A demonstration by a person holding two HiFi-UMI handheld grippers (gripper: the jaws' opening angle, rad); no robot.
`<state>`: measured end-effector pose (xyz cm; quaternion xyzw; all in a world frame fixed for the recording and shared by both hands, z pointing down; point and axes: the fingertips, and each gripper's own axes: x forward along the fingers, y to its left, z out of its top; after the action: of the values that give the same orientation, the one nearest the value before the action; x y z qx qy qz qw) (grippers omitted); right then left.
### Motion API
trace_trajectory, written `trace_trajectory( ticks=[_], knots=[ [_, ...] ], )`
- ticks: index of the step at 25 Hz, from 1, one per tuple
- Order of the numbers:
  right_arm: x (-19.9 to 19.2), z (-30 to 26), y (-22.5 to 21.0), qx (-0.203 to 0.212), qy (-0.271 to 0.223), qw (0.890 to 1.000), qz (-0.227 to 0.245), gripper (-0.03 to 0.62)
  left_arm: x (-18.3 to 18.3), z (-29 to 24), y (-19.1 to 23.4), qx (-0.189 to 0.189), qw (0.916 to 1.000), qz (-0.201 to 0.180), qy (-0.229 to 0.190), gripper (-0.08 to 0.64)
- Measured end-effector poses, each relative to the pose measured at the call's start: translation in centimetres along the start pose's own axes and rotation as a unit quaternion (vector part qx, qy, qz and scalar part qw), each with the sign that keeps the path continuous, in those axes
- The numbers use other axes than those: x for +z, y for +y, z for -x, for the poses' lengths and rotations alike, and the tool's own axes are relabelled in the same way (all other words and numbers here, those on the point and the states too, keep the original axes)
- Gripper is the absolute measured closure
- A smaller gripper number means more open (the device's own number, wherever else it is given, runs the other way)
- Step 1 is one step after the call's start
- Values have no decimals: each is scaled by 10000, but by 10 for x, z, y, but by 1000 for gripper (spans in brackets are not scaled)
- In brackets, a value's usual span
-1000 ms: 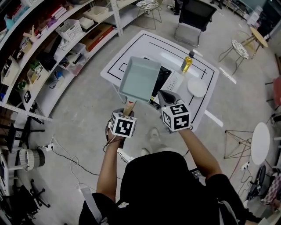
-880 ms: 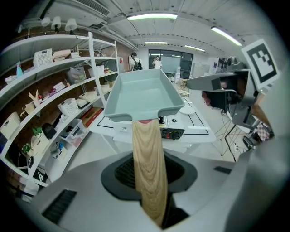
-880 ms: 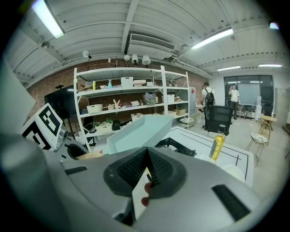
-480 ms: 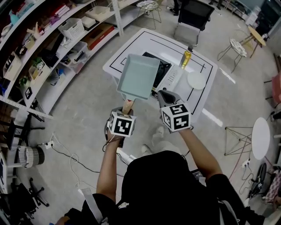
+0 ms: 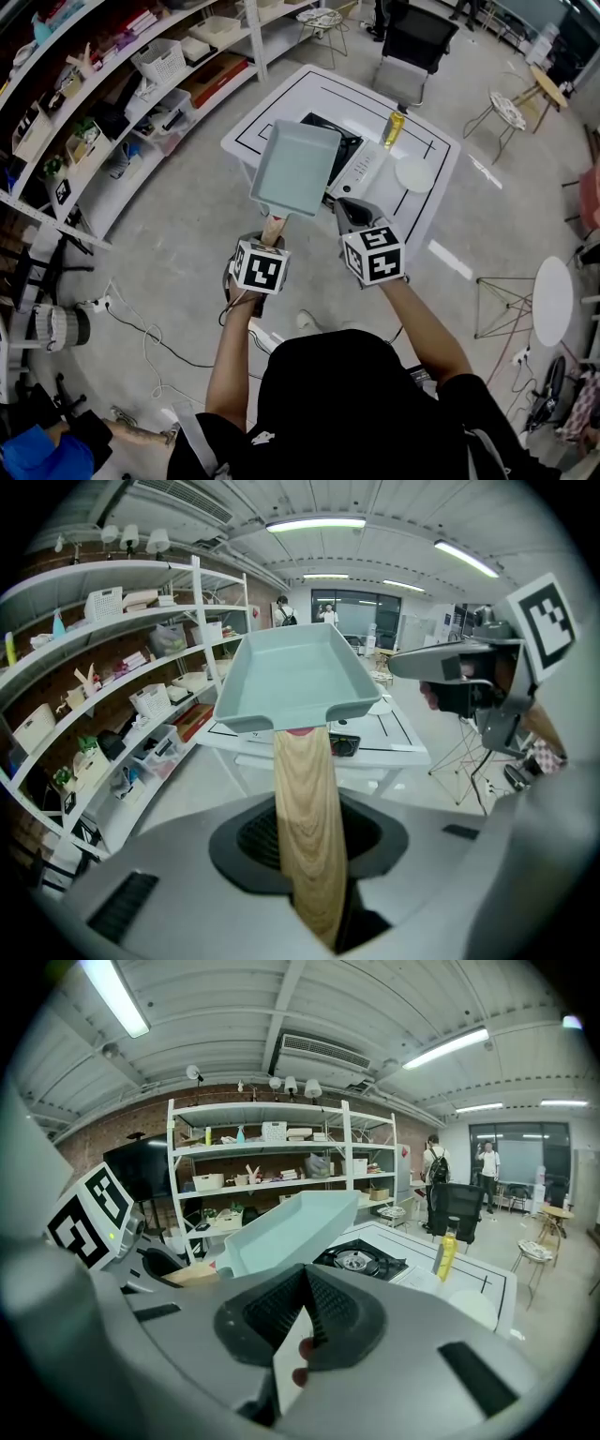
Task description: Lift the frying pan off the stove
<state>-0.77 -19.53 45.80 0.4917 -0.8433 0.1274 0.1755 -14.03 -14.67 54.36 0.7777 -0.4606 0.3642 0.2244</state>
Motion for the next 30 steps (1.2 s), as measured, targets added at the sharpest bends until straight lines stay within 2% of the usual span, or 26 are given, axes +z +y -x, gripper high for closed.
trace_trajectory(
  ticks=[14, 30],
  knots=[
    [-12, 72, -26, 135, -107, 9999, -14, 591, 0, 24, -80, 112, 9999, 13, -80, 453],
    [-46, 148, -14, 300, -187, 9994, 13, 591, -47, 65, -144, 300, 9995, 129, -56, 453]
  ],
)
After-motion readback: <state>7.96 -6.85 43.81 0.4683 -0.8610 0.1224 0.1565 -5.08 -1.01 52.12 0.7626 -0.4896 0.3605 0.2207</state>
